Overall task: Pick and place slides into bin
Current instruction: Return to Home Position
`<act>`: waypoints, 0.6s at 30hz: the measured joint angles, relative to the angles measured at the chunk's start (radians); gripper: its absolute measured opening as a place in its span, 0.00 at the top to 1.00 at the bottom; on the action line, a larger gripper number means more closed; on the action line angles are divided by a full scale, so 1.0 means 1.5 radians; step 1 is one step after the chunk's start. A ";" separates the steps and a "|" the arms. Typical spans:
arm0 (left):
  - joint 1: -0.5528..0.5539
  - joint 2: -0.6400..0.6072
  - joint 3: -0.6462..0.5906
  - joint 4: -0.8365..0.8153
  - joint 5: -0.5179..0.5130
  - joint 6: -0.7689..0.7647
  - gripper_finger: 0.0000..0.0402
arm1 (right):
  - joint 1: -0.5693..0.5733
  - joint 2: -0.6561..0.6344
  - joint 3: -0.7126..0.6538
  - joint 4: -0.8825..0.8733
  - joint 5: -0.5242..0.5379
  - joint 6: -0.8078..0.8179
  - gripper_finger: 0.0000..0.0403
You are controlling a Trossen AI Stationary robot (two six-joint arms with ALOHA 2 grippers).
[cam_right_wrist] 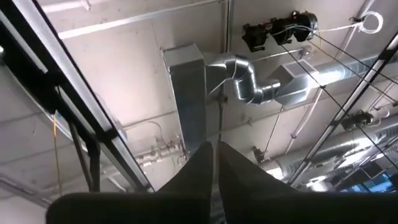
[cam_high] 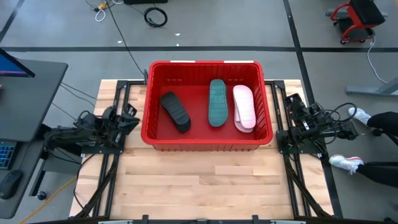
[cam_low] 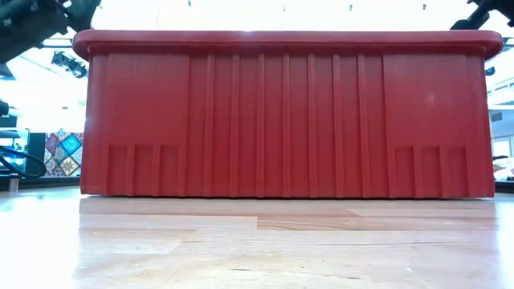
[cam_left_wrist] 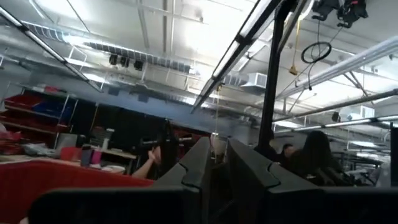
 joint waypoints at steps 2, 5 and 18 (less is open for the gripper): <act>0.000 -0.001 0.000 -0.010 0.000 0.002 0.86 | 0.000 0.002 0.000 -0.016 -0.007 -0.017 0.93; 0.000 0.000 0.000 -0.051 0.027 0.000 0.87 | 0.000 0.002 0.000 -0.056 -0.007 -0.072 0.93; 0.000 0.000 0.000 -0.159 0.061 -0.007 0.84 | 0.000 0.003 0.000 -0.344 -0.005 -0.100 0.93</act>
